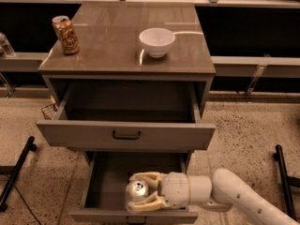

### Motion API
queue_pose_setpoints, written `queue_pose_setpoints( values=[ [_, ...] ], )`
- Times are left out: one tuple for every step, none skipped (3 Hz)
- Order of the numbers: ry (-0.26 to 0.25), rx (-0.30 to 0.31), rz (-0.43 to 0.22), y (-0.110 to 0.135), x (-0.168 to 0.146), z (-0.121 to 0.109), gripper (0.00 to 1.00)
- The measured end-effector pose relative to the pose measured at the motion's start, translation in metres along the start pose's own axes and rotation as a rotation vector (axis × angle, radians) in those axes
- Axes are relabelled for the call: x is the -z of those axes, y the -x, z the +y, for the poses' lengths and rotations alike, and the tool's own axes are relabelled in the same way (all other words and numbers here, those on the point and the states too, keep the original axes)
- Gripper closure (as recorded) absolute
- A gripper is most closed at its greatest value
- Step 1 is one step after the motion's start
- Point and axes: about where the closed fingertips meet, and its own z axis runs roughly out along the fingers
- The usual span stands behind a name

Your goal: Place 7up can into bottom drawer

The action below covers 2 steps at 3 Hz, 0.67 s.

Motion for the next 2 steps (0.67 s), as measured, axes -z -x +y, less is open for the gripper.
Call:
queue_pose_setpoints(
  values=[
    [0.008, 0.043, -0.016, -0.024, -0.016, -0.011, 1.00],
    [0.002, 0.070, -0.022, -0.051, -0.029, -0.035, 1.00]
  ],
)
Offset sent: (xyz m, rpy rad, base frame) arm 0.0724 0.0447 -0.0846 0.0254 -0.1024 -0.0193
